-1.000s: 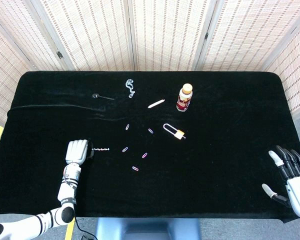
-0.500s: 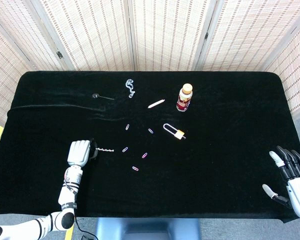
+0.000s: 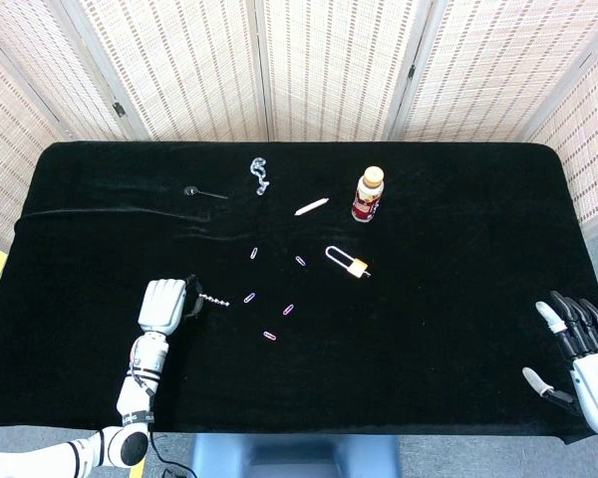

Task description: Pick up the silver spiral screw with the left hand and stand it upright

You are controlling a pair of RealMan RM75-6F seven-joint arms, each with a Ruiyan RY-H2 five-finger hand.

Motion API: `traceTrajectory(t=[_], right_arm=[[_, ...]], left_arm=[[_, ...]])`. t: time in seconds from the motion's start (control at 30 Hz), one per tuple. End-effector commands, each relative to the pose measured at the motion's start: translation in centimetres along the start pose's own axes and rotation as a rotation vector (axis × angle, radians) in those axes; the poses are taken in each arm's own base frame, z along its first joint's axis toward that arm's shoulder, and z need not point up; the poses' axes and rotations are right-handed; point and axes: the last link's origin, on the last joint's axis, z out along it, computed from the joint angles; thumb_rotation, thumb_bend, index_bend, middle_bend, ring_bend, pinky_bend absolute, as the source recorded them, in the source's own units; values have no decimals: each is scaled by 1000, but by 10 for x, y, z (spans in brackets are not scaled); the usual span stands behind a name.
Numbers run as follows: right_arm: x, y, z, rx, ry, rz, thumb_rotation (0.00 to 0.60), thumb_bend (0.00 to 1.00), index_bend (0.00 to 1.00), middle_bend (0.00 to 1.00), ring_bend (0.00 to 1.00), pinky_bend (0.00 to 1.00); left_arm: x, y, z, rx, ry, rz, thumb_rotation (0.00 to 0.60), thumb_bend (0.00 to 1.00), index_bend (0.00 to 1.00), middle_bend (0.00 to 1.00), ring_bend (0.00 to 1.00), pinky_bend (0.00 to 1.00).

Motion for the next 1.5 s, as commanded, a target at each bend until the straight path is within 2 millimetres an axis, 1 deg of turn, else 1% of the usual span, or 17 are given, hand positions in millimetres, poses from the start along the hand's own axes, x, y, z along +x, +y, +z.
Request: traceTrajectory(t=[0.03,1.03,1.13,1.3,1.37,1.5], right_arm=[[0,0,0,0,2,0,600,228,0,0,0,0],[4,3,-6,-9,18,11,600,228,0,0,0,0],[5,3,-6,-9,19,10,600,228,0,0,0,0],[3,4,-6,-18,9,8,600,228,0,0,0,0],[3,5,-6,-22,8,7,600,228,0,0,0,0],[5,7,-8,-33,18,8,600,228,0,0,0,0]], left_arm=[[4,3,-1,-18,21,9,600,520,875,1000,1000,1000],[16,43,0,-123,118,-8,600,520,875,1000,1000,1000],[13,48,-1,-135,109,-13,600,520,875,1000,1000,1000],[3,60,0,-168,82,-19,600,520,875,1000,1000,1000],[1,64,4,-180,85,-18,600,520,875,1000,1000,1000],[-3,63,17,-169,83,-14,600,520,876,1000,1000,1000]])
